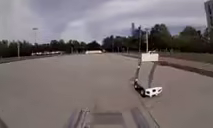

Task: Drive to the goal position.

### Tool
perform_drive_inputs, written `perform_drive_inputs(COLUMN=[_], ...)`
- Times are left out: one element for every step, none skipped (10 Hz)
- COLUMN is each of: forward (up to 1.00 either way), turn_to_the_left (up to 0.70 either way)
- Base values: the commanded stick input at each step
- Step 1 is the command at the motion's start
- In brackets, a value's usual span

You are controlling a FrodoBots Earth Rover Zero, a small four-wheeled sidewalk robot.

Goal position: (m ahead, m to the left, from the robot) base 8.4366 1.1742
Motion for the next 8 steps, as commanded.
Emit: perform_drive_inputs(forward=[1.0, 1.0, 1.0, 1.0, 1.0, 1.0, 1.0, 1.0], turn_to_the_left=[0.0, 0.0, 0.0, 0.0, 0.0, 0.0, 0.0, 0.0])
